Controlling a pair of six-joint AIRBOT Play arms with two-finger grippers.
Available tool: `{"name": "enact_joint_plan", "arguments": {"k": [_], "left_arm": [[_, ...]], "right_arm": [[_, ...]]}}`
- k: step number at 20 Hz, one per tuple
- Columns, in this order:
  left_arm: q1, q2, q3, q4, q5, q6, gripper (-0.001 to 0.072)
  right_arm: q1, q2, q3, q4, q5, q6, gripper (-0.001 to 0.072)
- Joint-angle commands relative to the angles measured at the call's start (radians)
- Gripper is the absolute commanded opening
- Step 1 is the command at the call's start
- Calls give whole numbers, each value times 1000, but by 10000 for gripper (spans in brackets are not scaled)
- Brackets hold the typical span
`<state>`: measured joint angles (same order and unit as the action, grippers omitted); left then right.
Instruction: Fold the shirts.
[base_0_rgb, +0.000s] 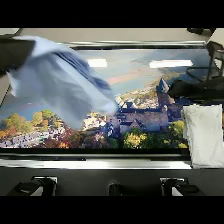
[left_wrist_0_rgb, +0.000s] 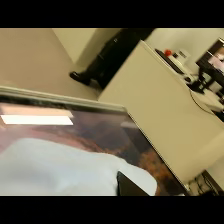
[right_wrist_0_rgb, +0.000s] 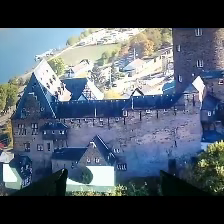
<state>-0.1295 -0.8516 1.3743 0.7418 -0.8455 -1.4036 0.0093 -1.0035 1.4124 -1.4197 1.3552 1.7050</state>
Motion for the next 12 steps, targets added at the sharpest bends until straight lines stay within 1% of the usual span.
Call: {"name": "enact_joint_plan", "arguments": {"k": [1, 4, 6, 7, 8, 9, 10, 12], "left_arm": [[-111, -31, -37, 40, -120, -41, 30], [-117, -199, -97, 40, -134, -55, 31], [-117, -372, -97, 40, -161, -55, 31], [-117, -458, -97, 29, -171, -56, 46], [-114, -545, -90, 0, -185, -55, 326], [-101, -620, -68, -41, -225, -55, 712], [-78, -673, -34, -70, -281, -55, 707], [-5, -718, 57, -61, -394, -51, 707]], "right_arm": [[0, 82, 1, -29, 79, 1, 662], [0, 78, -1, -27, 175, 12, 662], [0, 53, -7, -29, 198, 11, 663], [0, 31, -12, -29, 190, 11, 663], [0, 6, -16, -29, 179, 11, 663], [0, -26, -19, -29, 164, 9, 663], [0, -65, -19, -24, 153, 8, 664], [0, -149, -19, 8, 137, -17, 664]]}}
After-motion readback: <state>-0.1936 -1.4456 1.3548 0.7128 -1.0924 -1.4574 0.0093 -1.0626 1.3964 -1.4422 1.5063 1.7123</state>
